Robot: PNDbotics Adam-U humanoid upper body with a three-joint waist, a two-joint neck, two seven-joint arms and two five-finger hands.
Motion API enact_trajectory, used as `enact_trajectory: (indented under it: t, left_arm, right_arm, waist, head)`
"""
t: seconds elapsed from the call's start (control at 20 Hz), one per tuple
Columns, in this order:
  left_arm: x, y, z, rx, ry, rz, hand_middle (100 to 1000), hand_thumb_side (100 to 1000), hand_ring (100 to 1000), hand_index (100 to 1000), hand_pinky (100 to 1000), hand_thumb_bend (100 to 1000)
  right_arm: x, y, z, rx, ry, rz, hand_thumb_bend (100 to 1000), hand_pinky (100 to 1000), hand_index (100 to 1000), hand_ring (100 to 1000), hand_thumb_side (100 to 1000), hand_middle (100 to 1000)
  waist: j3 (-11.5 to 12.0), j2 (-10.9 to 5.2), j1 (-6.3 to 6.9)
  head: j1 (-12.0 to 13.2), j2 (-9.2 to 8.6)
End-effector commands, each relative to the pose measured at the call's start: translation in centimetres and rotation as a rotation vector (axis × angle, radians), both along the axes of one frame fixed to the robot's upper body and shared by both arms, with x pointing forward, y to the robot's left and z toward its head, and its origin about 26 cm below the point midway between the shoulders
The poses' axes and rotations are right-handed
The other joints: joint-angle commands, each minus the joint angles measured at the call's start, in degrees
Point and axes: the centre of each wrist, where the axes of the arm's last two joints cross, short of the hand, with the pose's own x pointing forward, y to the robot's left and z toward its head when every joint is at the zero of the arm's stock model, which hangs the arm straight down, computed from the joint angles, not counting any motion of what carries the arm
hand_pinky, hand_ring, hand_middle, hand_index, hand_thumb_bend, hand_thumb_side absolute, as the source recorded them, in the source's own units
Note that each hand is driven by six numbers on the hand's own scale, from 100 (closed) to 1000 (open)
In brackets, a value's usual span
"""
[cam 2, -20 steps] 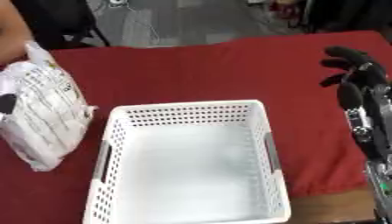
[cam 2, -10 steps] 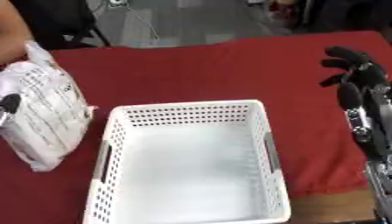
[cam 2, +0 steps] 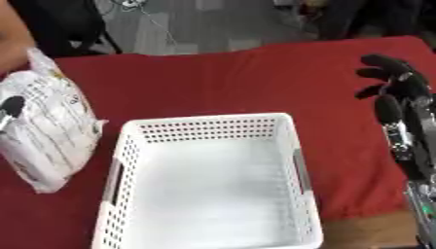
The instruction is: Pick up objects on the table and place them in the box.
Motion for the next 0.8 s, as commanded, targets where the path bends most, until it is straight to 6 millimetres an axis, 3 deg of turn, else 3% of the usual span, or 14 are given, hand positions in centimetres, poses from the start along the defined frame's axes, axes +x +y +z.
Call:
enact_trajectory:
  t: [0.05, 0.8]
  left_arm:
    - [0.6, 0.7, 1.0, 0.034, -0.007, -0.002, 903, 799, 859, 941, 778, 1000]
    - [2.9, 2.4, -2.2, 0.019, 0.159, 0.026, 915, 857, 860, 942, 772, 1000]
  right_arm:
    - [-0.2, -0.1, 0.6, -0.015, -0.018, 0.005, 407, 581, 892, 776, 928, 803]
    - [-0.2, 0.0, 0.6, -0.016, -0.016, 0.011, 406, 581, 892, 776, 928, 803]
  waist:
    - [-0.08, -0.85, 0.00]
    - [-0.42, -0.85, 0.07]
  head:
    - [-0.72, -0.63]
    - [-0.82, -0.78]
